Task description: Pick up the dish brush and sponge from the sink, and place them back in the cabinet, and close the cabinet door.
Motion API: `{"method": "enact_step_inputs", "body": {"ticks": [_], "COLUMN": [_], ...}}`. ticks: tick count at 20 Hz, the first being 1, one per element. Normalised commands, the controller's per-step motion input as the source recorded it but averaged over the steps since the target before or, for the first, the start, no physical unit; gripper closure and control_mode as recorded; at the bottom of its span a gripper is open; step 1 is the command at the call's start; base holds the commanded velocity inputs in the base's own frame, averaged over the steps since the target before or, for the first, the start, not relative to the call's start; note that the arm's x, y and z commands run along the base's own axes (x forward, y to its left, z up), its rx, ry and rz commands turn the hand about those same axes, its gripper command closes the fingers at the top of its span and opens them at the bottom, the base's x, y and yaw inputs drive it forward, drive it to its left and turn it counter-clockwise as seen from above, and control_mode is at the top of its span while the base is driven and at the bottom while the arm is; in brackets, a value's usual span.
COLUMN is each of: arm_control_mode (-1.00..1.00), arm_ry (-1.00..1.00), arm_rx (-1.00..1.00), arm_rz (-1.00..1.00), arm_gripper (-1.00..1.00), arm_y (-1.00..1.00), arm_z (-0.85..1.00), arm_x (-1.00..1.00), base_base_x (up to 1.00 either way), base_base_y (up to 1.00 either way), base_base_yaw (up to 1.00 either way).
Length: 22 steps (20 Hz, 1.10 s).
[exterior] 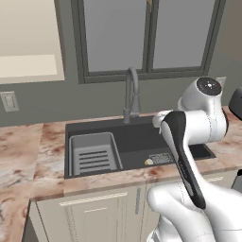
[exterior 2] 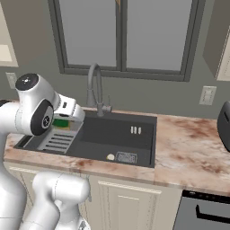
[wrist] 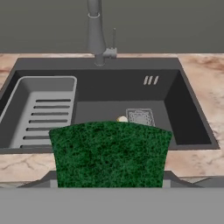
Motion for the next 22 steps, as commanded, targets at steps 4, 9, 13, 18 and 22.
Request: {"method": "enact_step_inputs", "body": {"ticks": [4,9,13,18,22], "arm_control_mode": [1.00,1.00,1.00,1.00,1.00], "arm_ry": [0.00,0.00,0.00,0.00,0.00], "arm_rx": [0.00,0.00,0.00,0.00,0.00], "arm_rz": [0.00,0.00,0.00,0.00,0.00], "arm_gripper": [1.00,1.00,1.00,1.00,1.00], "arm_y": [0.00,0.00,0.00,0.00,0.00], "arm_z": [0.00,0.00,0.00,0.00,0.00], "arm_x": [0.00,0.00,0.00,0.00,0.00], "base_base_x": [0.00,-0.06,-0.32,-0.39,-0.24], "base_base_y": [0.00,0.00,0.00,0.06,0.06], "base_base_yaw": [0.00,0.02,0.12,0.24,0.27]}}
